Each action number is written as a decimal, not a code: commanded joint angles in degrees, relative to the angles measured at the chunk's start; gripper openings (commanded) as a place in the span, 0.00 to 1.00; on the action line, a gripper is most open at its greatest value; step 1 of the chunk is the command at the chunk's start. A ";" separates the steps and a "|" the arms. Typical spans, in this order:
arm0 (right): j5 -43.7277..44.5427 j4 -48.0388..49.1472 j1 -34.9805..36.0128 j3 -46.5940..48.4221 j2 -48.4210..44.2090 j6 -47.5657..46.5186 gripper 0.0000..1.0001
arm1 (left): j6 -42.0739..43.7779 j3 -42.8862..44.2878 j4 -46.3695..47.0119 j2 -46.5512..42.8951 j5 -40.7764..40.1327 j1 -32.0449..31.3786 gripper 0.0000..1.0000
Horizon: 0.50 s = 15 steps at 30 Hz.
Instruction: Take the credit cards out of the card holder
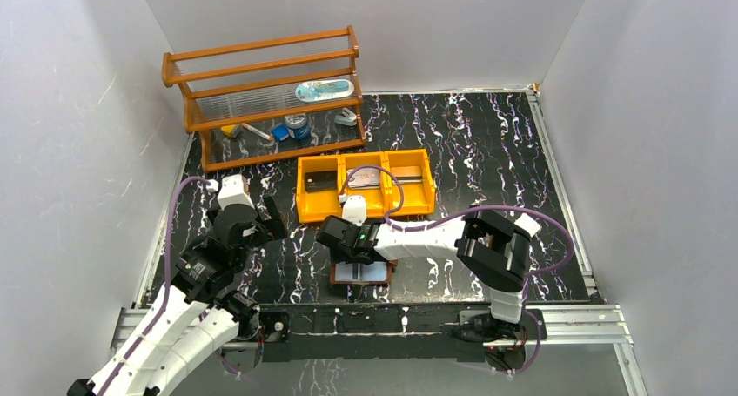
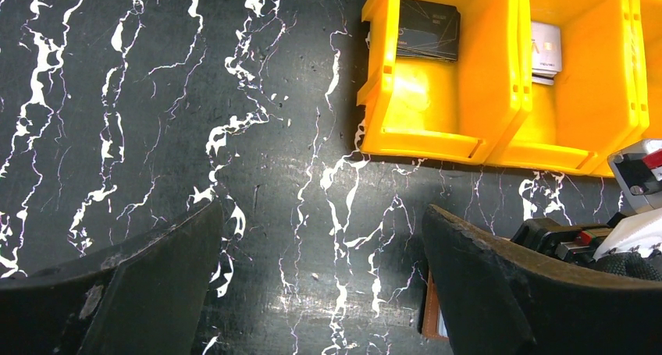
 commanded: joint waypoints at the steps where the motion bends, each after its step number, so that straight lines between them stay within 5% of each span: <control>1: 2.04 -3.89 0.15 2.03 1.05 0.59 0.71 | 0.19 0.68 0.06 0.41 -0.58 0.25 0.98; 8: 2.89 -7.19 0.28 4.44 3.67 -0.08 0.75 | 0.36 0.68 0.27 0.75 -0.31 0.22 0.98; 15: 1.16 -3.60 0.28 2.49 2.02 -0.50 0.66 | 0.44 0.63 0.26 1.10 -0.14 0.24 0.98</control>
